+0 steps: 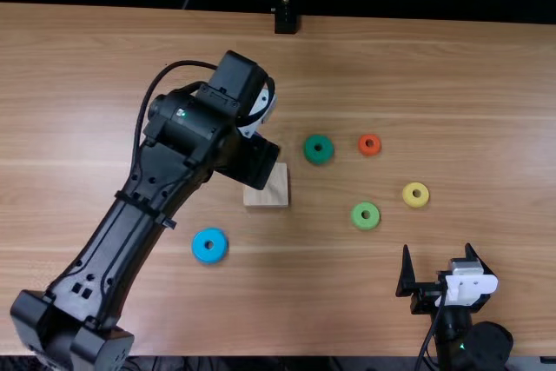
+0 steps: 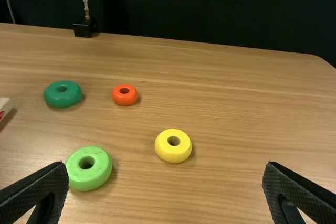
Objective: Build the Hanoi tower: stack the rings onto the peg from bottom to top in this color order: purple, dark blue, light blue, dark green, light green, yellow, orange.
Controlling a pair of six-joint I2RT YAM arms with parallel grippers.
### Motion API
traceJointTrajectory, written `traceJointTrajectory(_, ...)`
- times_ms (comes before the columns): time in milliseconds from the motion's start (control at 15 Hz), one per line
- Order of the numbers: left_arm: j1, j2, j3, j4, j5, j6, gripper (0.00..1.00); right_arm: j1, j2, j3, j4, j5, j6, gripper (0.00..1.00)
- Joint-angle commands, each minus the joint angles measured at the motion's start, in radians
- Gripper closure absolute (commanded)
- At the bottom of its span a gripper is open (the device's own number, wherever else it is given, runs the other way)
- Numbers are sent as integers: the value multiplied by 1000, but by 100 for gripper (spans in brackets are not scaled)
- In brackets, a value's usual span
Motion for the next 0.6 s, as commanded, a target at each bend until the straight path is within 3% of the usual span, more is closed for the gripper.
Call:
traceJointTrajectory(0, -25, 40, 53, 4, 11, -34, 100, -11, -13, -69, -52, 2, -4, 0)
traceJointTrajectory(533, -52, 162, 183, 15, 14, -52, 100, -11, -13, -69, -52, 2, -4, 0)
